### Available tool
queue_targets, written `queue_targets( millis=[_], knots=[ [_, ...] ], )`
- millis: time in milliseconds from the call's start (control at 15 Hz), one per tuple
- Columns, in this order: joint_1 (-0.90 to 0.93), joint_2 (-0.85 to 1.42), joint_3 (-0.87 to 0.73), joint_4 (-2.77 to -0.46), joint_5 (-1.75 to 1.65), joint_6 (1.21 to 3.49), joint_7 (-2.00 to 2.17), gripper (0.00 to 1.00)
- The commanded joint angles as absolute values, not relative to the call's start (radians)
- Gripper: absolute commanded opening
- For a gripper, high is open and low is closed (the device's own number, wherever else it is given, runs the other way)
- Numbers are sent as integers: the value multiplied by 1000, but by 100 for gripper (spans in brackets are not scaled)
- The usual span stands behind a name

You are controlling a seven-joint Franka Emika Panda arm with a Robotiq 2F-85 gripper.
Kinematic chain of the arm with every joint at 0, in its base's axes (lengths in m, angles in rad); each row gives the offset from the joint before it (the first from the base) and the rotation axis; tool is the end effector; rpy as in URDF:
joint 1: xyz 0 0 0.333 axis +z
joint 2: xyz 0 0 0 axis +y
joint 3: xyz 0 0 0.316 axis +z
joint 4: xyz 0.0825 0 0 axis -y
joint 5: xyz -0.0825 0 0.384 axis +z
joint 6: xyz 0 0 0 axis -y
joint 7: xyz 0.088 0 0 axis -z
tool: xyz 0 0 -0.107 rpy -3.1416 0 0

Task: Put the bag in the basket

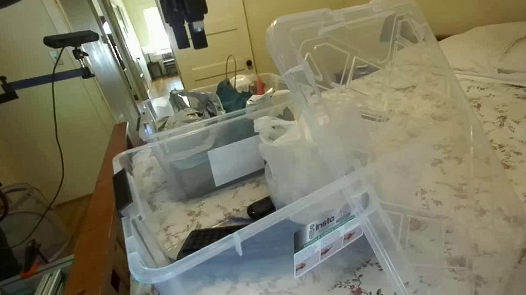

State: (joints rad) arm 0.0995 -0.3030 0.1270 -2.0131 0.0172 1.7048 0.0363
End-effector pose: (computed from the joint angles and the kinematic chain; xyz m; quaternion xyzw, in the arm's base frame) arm 0.4505 0.1123 0.5788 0.9958 0.0909 -0.0024 0.0108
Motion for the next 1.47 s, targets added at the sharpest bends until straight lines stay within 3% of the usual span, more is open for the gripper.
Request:
queue_targets(
  millis=[0, 533, 1000, 1400],
  knots=[
    [102, -302, 125, -2010, 16, 1702, 37, 100],
    [132, -316, 154, -2038, 14, 1733, 16, 100],
    [275, -304, 311, -2063, -41, 1840, -37, 100],
    [364, -161, 488, -1946, -221, 1980, -3, 100]
  ],
)
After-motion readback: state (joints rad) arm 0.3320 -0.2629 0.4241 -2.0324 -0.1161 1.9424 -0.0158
